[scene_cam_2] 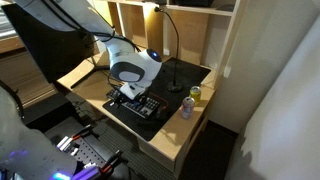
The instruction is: Press a button on the keyboard
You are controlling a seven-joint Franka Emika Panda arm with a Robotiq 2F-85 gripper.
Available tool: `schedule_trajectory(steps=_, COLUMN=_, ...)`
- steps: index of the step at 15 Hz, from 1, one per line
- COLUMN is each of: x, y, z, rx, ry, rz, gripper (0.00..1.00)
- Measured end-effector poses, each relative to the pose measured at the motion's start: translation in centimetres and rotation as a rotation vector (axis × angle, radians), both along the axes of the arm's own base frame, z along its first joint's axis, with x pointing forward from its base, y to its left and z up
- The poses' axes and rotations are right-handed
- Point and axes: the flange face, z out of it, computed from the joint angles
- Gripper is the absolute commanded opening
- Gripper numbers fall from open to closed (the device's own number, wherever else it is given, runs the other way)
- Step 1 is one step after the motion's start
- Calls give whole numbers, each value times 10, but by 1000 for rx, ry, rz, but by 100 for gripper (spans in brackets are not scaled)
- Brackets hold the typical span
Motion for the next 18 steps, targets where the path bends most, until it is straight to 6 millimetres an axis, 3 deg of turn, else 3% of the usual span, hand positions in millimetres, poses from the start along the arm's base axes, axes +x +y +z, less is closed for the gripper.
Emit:
schedule_trajectory(steps=13, x=0, y=0, z=0, rx=0, ry=0, rz=0, gripper=100)
schedule_trajectory(steps=18, x=0, y=-1, z=-17, rx=18, ry=3, rz=61, gripper=100)
